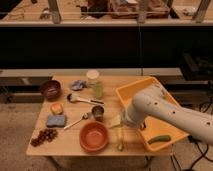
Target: Place banana in plastic cup
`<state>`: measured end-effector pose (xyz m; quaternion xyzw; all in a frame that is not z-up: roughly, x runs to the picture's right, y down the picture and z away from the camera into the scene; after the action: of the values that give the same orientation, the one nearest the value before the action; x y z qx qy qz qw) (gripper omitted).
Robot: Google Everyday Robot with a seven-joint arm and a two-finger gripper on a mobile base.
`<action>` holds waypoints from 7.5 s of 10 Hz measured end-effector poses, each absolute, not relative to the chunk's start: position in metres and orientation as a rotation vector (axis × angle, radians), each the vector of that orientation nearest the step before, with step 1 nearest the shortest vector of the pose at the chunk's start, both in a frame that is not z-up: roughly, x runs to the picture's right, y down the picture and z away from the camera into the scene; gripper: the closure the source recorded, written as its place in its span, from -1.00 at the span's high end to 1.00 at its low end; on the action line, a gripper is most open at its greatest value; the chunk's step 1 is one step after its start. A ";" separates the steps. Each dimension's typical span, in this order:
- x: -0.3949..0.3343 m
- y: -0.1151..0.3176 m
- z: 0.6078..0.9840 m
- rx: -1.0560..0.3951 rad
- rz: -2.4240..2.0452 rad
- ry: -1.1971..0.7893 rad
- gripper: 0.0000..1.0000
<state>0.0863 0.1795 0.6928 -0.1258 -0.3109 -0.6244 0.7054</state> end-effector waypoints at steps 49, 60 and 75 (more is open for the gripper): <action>0.077 0.243 0.810 -0.452 -1.364 -0.452 -0.50; 0.064 0.159 0.697 -0.188 -1.383 -0.547 -0.50; -0.068 -0.119 0.821 -0.106 -1.463 -0.473 -0.50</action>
<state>-0.0676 -0.1188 0.8214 -0.0479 -0.2139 -0.6612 0.7175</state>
